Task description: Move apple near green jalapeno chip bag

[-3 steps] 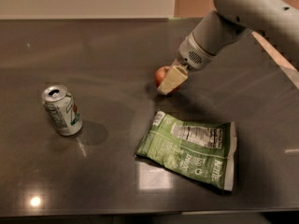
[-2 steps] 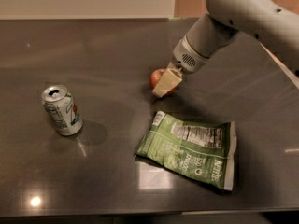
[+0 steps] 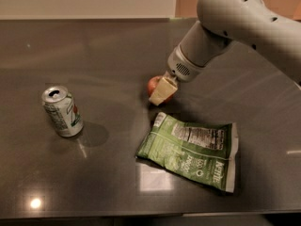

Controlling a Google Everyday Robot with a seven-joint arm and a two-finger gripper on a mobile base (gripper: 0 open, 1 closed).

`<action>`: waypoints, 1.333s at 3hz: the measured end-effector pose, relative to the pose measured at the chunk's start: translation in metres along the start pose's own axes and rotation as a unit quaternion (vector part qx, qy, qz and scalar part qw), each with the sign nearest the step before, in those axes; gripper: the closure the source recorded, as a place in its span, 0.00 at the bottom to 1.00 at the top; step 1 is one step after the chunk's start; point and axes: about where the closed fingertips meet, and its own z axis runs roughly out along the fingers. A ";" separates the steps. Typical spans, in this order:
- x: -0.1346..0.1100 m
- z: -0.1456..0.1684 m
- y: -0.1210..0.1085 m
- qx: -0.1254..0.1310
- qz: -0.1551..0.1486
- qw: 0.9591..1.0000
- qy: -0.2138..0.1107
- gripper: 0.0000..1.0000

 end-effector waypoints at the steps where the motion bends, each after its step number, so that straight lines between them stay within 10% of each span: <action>1: 0.004 0.006 0.010 0.004 0.004 1.000 0.002 0.36; 3: 0.006 0.012 0.013 0.002 0.009 1.000 -0.003 0.00; 4: 0.006 0.012 0.013 0.002 0.009 1.000 -0.003 0.00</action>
Offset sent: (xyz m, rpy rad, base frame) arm -0.0119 0.0041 -0.0214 0.0309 0.0092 -0.0346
